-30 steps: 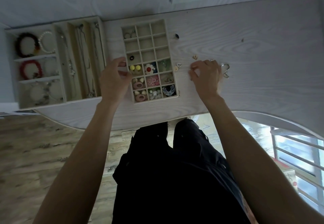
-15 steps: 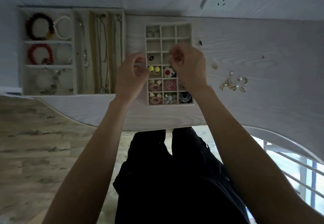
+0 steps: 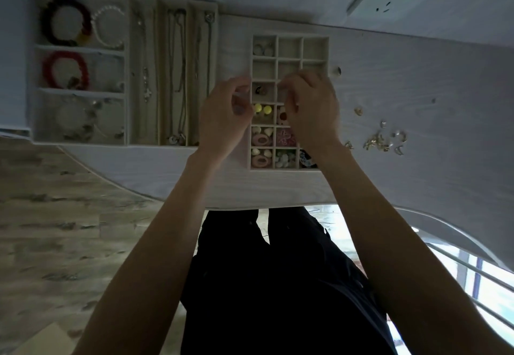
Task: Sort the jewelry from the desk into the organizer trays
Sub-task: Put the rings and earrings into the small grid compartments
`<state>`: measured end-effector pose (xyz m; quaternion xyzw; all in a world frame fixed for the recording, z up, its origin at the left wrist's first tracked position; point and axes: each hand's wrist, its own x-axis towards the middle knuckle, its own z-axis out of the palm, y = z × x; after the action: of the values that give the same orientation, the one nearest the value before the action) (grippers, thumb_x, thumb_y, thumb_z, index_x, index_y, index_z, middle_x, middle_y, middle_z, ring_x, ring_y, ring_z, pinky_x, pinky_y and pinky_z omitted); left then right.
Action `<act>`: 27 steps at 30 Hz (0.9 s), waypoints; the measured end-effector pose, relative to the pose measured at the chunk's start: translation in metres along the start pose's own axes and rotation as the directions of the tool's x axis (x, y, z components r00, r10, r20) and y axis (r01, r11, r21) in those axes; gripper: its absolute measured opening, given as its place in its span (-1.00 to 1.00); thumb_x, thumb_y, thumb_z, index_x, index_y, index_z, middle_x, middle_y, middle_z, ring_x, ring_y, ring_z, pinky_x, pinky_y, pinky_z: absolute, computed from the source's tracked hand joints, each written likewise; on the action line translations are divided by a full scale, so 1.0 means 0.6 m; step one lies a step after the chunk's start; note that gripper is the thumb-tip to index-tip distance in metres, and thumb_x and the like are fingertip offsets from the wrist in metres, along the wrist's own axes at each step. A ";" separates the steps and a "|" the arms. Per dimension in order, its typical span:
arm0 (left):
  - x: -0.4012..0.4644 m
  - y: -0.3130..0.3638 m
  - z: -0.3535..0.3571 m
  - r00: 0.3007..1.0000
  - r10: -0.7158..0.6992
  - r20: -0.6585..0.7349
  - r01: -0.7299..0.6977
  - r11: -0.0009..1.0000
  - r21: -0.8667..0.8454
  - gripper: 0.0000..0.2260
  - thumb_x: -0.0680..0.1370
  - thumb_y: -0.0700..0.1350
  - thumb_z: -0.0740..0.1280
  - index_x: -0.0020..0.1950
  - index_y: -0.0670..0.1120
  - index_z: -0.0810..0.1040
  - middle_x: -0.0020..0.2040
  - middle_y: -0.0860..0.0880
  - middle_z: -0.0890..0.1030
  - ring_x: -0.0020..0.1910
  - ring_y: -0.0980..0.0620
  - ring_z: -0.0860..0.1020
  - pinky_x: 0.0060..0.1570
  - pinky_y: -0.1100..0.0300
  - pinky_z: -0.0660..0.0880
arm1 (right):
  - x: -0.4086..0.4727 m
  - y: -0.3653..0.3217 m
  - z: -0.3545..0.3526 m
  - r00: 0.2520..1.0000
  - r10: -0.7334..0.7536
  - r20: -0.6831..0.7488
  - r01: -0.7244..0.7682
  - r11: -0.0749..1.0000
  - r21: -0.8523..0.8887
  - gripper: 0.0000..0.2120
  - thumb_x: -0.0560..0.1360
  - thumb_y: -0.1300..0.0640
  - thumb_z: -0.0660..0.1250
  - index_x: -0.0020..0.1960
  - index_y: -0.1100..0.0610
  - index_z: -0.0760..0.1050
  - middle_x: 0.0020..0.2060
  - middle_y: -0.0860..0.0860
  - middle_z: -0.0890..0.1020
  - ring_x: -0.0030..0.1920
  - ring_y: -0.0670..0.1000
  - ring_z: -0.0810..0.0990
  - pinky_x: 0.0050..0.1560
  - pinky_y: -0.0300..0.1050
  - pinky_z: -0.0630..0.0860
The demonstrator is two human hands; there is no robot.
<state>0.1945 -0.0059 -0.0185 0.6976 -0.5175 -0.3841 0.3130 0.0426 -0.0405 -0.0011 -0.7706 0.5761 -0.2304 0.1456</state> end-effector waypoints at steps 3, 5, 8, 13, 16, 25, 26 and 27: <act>0.000 0.002 0.001 1.000 -0.011 -0.002 0.011 1.000 -0.001 -0.65 0.48 -0.24 0.38 0.26 -0.08 0.51 0.04 0.07 0.52 -0.11 0.23 0.51 0.02 0.21 0.54 | 0.008 0.004 0.009 1.000 -0.001 0.006 0.001 0.999 -0.038 -0.87 0.42 0.26 0.28 -0.15 0.18 0.62 -0.13 0.09 0.61 -0.06 0.16 0.54 -0.10 -0.08 0.46; 0.000 0.004 0.001 1.000 -0.021 0.002 0.021 1.000 -0.004 -0.65 0.48 -0.23 0.37 0.26 -0.07 0.51 0.05 0.07 0.54 -0.12 0.23 0.52 0.02 0.22 0.54 | 0.014 0.001 0.018 0.998 -0.007 0.056 0.011 0.997 -0.074 -0.89 0.41 0.19 0.32 -0.17 0.16 0.62 -0.11 0.09 0.60 -0.04 0.15 0.52 -0.07 -0.05 0.46; 0.000 0.005 0.000 1.000 -0.021 0.002 0.021 1.000 -0.010 -0.65 0.48 -0.23 0.37 0.26 -0.07 0.51 0.07 0.06 0.56 -0.10 0.18 0.55 0.03 0.20 0.54 | 0.026 -0.006 0.026 0.993 0.005 0.120 0.014 0.987 -0.157 -0.91 0.35 0.10 0.43 -0.21 0.13 0.63 -0.06 0.08 0.58 0.01 0.13 0.50 0.02 -0.06 0.41; 0.000 0.006 -0.002 1.000 -0.014 0.014 0.014 1.000 -0.007 -0.64 0.47 -0.23 0.36 0.26 -0.07 0.51 0.10 0.00 0.57 -0.08 0.11 0.57 0.02 0.12 0.55 | 0.046 -0.012 0.028 0.967 0.098 0.237 -0.026 0.956 -0.292 -0.71 0.44 -0.06 0.38 0.07 0.08 0.62 0.16 0.00 0.48 0.19 0.06 0.36 0.18 -0.11 0.29; 0.000 0.005 -0.002 1.000 -0.007 0.015 0.007 1.000 0.009 -0.65 0.47 -0.24 0.36 0.26 -0.06 0.51 0.09 0.01 0.57 -0.11 0.12 0.57 0.01 0.16 0.54 | 0.051 -0.016 0.029 0.963 0.099 0.251 -0.004 0.936 -0.353 -0.69 0.45 -0.07 0.36 0.11 0.09 0.61 0.19 0.00 0.46 0.22 0.07 0.34 0.21 -0.10 0.26; 0.032 0.012 0.001 0.997 0.073 -0.003 -0.071 0.973 0.221 -0.78 0.50 -0.12 0.34 0.13 -0.08 0.55 0.08 -0.02 0.53 -0.18 0.12 0.48 -0.13 0.38 0.34 | 0.045 -0.011 0.033 0.973 0.052 0.224 0.032 0.934 -0.357 -0.71 0.44 0.00 0.34 0.07 0.14 0.60 0.13 0.02 0.50 0.15 0.08 0.39 0.13 -0.11 0.29; 0.040 0.013 0.000 0.998 0.070 0.001 -0.069 0.967 0.244 -0.78 0.49 -0.12 0.34 0.13 -0.09 0.54 0.08 -0.04 0.52 -0.16 0.09 0.49 -0.12 0.32 0.35 | 0.045 -0.009 0.033 0.973 0.038 0.228 0.045 0.936 -0.349 -0.70 0.42 -0.02 0.32 0.04 0.15 0.61 0.12 0.03 0.51 0.14 0.08 0.40 0.13 -0.10 0.30; 0.046 0.015 0.000 0.997 0.072 0.005 -0.070 0.962 0.263 -0.77 0.48 -0.12 0.35 0.12 -0.09 0.54 0.08 -0.05 0.52 -0.15 0.07 0.49 -0.11 0.28 0.36 | 0.046 -0.008 0.033 0.973 0.021 0.231 0.060 0.939 -0.337 -0.68 0.41 -0.04 0.30 0.01 0.17 0.61 0.10 0.04 0.52 0.13 0.10 0.42 0.12 -0.09 0.32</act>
<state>0.1951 -0.0351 -0.0169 0.7149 -0.5877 -0.2991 0.2326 0.0632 -0.0661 -0.0105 -0.8115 0.5786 -0.0369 0.0733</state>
